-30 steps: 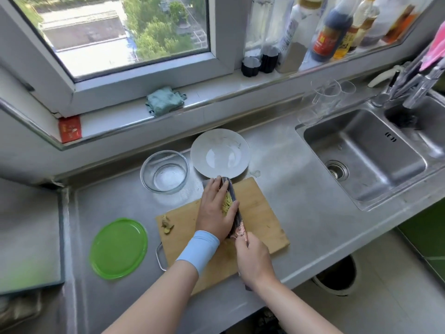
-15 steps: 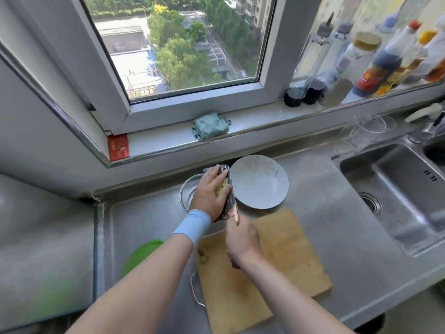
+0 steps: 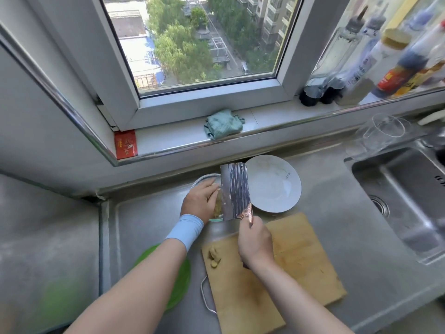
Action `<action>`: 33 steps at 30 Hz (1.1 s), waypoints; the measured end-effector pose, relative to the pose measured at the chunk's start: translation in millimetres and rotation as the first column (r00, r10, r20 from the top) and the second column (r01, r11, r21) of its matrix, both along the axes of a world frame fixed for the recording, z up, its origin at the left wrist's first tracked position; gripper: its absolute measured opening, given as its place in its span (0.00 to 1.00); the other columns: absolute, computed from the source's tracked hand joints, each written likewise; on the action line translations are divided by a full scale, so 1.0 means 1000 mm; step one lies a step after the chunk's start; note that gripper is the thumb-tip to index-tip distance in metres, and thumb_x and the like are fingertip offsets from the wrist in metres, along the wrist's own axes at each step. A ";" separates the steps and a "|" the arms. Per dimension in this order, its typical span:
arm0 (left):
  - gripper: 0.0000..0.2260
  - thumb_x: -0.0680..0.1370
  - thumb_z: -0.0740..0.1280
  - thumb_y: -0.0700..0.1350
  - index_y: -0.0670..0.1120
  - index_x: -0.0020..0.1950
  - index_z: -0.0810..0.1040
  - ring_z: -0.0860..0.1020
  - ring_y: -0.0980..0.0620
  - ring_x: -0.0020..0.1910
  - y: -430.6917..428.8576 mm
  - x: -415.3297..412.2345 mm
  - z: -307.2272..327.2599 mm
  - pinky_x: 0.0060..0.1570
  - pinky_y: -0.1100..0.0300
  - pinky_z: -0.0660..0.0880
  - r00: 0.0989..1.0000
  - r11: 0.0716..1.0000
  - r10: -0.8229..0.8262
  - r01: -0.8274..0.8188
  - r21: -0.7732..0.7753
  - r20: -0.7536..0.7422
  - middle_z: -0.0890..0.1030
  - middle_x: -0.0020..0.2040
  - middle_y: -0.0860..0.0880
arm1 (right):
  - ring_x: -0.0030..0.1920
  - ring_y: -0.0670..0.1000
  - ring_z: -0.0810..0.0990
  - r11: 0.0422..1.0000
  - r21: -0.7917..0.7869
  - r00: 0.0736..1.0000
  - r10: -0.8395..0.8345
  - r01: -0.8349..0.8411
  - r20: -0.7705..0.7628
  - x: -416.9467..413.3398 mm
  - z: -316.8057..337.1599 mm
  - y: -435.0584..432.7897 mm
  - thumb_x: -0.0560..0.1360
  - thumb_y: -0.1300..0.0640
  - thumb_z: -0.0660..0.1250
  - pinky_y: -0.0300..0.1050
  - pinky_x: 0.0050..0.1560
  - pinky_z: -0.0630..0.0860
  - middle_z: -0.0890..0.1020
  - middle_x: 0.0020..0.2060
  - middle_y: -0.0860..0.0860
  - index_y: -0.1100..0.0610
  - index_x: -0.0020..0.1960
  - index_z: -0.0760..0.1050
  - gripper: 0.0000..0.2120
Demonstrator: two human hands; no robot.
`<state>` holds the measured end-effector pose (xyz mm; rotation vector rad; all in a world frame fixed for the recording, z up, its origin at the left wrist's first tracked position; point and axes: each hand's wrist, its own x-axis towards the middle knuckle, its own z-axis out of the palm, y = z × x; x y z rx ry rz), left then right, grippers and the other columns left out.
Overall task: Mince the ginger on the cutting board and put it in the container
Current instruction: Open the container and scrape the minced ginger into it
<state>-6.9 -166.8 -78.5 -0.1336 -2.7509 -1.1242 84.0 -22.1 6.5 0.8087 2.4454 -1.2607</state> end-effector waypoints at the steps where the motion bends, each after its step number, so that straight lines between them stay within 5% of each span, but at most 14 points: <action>1: 0.11 0.76 0.70 0.39 0.44 0.57 0.85 0.80 0.47 0.60 -0.002 0.001 0.001 0.65 0.73 0.62 1.000 1.000 0.004 -0.004 0.007 -0.018 0.82 0.60 0.47 | 0.43 0.58 0.73 1.000 0.002 1.000 0.008 -0.008 0.001 0.000 0.002 0.000 0.82 0.55 0.55 0.49 0.42 0.65 0.77 0.41 0.54 0.57 0.42 0.70 0.12; 6: 0.17 0.81 0.61 0.45 0.42 0.67 0.79 0.74 0.50 0.68 0.001 0.010 0.014 0.71 0.61 0.66 0.942 0.966 -0.258 0.247 -0.077 -0.213 0.77 0.68 0.47 | 0.45 0.60 0.75 1.000 -0.010 1.000 -0.017 0.017 0.006 0.000 0.010 -0.005 0.81 0.53 0.54 0.49 0.44 0.69 0.78 0.42 0.56 0.57 0.43 0.70 0.12; 9: 0.20 0.82 0.57 0.47 0.42 0.73 0.72 0.69 0.48 0.73 -0.008 0.018 0.004 0.73 0.52 0.65 0.850 0.847 -0.502 0.447 -0.287 -0.157 0.71 0.74 0.46 | 0.43 0.63 0.80 0.996 -0.053 0.997 -0.078 0.078 0.007 -0.002 0.010 -0.011 0.73 0.47 0.51 0.59 0.45 0.80 0.81 0.41 0.59 0.56 0.42 0.71 0.16; 15: 0.23 0.82 0.53 0.50 0.45 0.74 0.71 0.69 0.47 0.73 -0.032 0.026 0.003 0.73 0.51 0.58 0.908 0.828 -0.413 0.340 -0.445 -0.074 0.72 0.73 0.48 | 0.44 0.64 0.82 0.993 -0.062 0.995 -0.103 0.102 -0.004 0.001 0.008 -0.006 0.71 0.45 0.50 0.63 0.44 0.82 0.81 0.43 0.61 0.54 0.42 0.71 0.16; 19: 0.24 0.81 0.51 0.53 0.49 0.75 0.69 0.63 0.47 0.76 -0.034 0.025 0.004 0.75 0.47 0.57 0.875 0.722 -0.483 0.415 -0.553 0.025 0.67 0.76 0.48 | 0.43 0.63 0.82 0.998 -0.034 0.999 -0.051 0.050 -0.010 0.004 0.013 -0.006 0.72 0.44 0.50 0.62 0.46 0.81 0.82 0.42 0.60 0.54 0.43 0.71 0.17; 23: 0.27 0.80 0.47 0.56 0.50 0.74 0.71 0.59 0.49 0.78 -0.046 0.026 0.021 0.75 0.48 0.58 0.940 0.863 -0.334 0.336 -0.378 0.072 0.64 0.77 0.50 | 0.46 0.59 0.77 0.998 0.055 0.997 0.040 -0.037 -0.064 0.013 0.030 0.006 0.81 0.50 0.54 0.53 0.49 0.76 0.80 0.43 0.54 0.55 0.46 0.72 0.13; 26: 0.26 0.80 0.51 0.53 0.45 0.72 0.74 0.67 0.47 0.73 -0.052 0.030 0.049 0.74 0.47 0.61 0.994 0.991 -0.100 0.096 -0.095 -0.039 0.71 0.73 0.47 | 0.44 0.56 0.76 0.962 0.192 0.971 0.216 -0.195 -0.097 0.023 0.041 0.025 0.83 0.48 0.55 0.50 0.44 0.71 0.78 0.39 0.50 0.51 0.44 0.69 0.12; 28: 0.24 0.78 0.54 0.49 0.42 0.69 0.76 0.70 0.46 0.69 -0.051 0.034 0.069 0.72 0.47 0.64 0.987 0.998 0.059 -0.053 0.046 -0.147 0.76 0.68 0.45 | 0.43 0.55 0.75 0.879 0.356 0.928 0.366 -0.317 -0.076 0.028 0.045 0.037 0.83 0.45 0.56 0.49 0.42 0.68 0.79 0.42 0.46 0.49 0.47 0.69 0.10; 30: 0.21 0.77 0.57 0.46 0.42 0.67 0.77 0.72 0.46 0.66 -0.046 0.042 0.085 0.68 0.48 0.67 0.954 0.991 0.129 -0.115 0.067 -0.272 0.77 0.65 0.46 | 0.47 0.53 0.76 0.763 0.514 0.871 0.488 -0.392 -0.059 0.028 0.048 0.047 0.82 0.44 0.58 0.48 0.42 0.65 0.78 0.47 0.45 0.48 0.53 0.70 0.09; 33: 0.20 0.78 0.57 0.48 0.48 0.67 0.78 0.69 0.45 0.69 -0.033 0.055 0.093 0.69 0.47 0.64 0.946 0.998 -0.008 -0.011 -0.058 -0.323 0.73 0.69 0.47 | 0.52 0.50 0.76 0.647 0.628 0.789 0.608 -0.433 -0.083 0.025 0.046 0.058 0.79 0.44 0.64 0.45 0.42 0.65 0.76 0.48 0.44 0.48 0.55 0.69 0.10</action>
